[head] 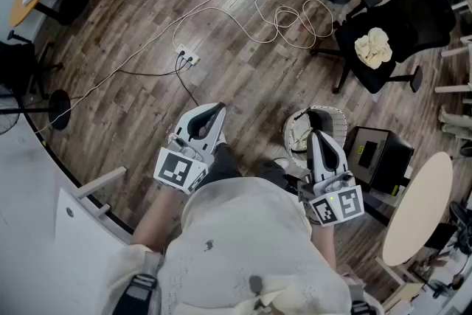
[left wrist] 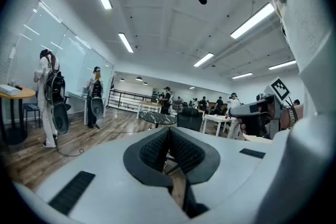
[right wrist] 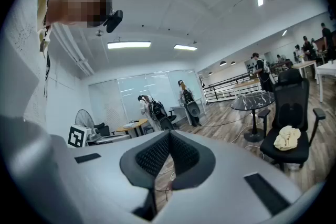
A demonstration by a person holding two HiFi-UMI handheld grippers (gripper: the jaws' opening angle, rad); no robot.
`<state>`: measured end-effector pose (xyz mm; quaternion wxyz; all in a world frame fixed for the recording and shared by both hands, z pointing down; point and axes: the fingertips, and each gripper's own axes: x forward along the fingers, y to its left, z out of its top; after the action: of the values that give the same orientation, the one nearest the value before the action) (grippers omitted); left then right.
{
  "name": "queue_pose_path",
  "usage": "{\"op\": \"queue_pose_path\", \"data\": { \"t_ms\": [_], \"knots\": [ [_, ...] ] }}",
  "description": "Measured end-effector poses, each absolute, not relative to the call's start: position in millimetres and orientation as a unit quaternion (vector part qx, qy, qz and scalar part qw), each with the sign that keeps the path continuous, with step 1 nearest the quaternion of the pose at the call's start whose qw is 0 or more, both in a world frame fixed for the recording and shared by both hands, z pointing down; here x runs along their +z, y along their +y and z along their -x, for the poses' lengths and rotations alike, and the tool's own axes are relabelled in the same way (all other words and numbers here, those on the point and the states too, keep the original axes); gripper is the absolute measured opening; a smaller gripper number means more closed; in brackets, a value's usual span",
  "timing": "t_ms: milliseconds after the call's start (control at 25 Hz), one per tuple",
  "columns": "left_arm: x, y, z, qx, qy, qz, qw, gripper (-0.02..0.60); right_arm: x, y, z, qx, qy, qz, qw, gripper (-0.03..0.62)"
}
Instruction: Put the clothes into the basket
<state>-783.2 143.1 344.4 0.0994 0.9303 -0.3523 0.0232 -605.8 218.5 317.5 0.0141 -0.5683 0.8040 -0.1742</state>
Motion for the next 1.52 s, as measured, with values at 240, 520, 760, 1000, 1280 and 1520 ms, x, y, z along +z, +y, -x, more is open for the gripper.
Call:
{"op": "queue_pose_path", "data": {
  "t_ms": [240,520,760,1000,1280,1520],
  "knots": [
    [322.4,130.7,764.6,-0.007,-0.329,-0.939,0.097,0.021,305.6,213.0,601.6,-0.163,0.785,0.597,0.016,0.006],
    [315.8,157.4,740.3,-0.015,-0.257,-0.96,0.11,0.021,292.7,225.9,617.4,-0.139,0.771,0.621,0.029,0.006],
    [311.5,157.1,763.3,-0.028,-0.264,-0.959,0.094,0.107,295.3,227.5,639.5,-0.136,0.777,0.614,0.029,0.006],
    [310.6,147.9,817.4,-0.033,-0.313,-0.945,0.09,0.198,297.0,206.1,679.7,-0.136,0.8,0.584,0.025,0.006],
    [315.1,136.8,875.9,-0.029,-0.362,-0.927,0.096,0.204,291.5,183.4,721.3,-0.133,0.816,0.563,0.021,0.006],
    [314.6,131.0,882.3,-0.032,-0.362,-0.927,0.091,0.204,291.9,171.9,732.1,-0.135,0.823,0.551,0.036,0.008]
  ]
}}
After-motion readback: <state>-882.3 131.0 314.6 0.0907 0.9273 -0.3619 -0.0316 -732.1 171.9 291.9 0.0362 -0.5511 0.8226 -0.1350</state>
